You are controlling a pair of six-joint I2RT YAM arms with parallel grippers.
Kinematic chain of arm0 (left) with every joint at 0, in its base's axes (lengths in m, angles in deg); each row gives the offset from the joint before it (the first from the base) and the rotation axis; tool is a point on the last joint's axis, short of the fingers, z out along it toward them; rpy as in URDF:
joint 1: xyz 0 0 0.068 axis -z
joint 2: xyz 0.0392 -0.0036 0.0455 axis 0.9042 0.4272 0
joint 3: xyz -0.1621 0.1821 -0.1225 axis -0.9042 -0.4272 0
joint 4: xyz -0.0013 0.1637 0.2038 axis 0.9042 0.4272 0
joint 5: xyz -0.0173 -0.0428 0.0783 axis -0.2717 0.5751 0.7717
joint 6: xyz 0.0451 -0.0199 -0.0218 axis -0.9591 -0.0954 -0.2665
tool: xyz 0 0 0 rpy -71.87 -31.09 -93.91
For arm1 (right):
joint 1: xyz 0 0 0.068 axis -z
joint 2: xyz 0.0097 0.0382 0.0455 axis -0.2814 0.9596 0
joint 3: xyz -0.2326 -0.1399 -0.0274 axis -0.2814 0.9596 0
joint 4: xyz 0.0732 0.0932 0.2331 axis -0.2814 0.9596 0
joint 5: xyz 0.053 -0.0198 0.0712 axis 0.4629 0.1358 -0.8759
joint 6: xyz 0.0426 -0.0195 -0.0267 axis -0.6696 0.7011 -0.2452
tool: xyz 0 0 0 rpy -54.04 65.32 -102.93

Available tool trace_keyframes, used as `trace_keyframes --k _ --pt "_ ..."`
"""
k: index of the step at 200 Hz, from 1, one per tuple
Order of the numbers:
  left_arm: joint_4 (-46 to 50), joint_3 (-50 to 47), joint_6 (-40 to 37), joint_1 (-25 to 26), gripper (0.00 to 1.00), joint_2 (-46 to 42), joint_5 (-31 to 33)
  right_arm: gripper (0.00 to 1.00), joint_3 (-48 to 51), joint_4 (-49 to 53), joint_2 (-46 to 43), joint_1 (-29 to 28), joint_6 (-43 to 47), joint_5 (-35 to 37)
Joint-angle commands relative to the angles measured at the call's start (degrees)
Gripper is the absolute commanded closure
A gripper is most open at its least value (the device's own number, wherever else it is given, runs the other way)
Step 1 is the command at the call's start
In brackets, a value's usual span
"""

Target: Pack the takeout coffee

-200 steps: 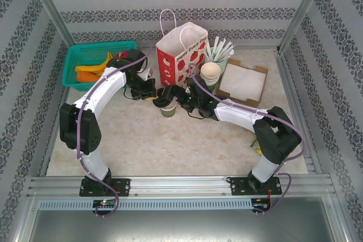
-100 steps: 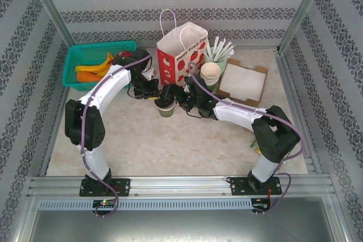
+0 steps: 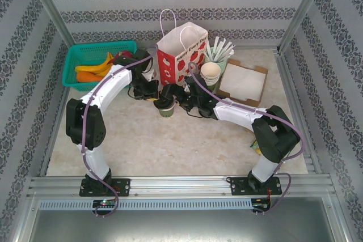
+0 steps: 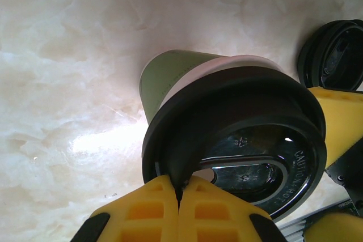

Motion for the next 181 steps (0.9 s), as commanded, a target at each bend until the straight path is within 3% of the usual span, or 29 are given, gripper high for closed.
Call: trace_keyframes --k 1,101,153,181 --pt "0.09 1.52 -1.14 0.71 1.0 1.31 -1.11 0.02 -0.98 -1.37 0.84 0.35 -0.24 -1.51" --pt "-2.03 -3.76 -1.17 3.15 1.0 6.21 1.47 0.02 -0.6 -6.63 1.8 0.14 -1.57 -5.14" --pt "-3.04 -5.4 -1.11 3.28 1.0 6.45 2.72 0.02 4.06 -3.96 -3.36 1.56 -0.13 -1.48" --pt "-2.68 -5.25 -1.6 3.27 1.0 6.46 2.8 0.09 7.32 -4.46 -4.76 2.29 -0.65 -1.69"
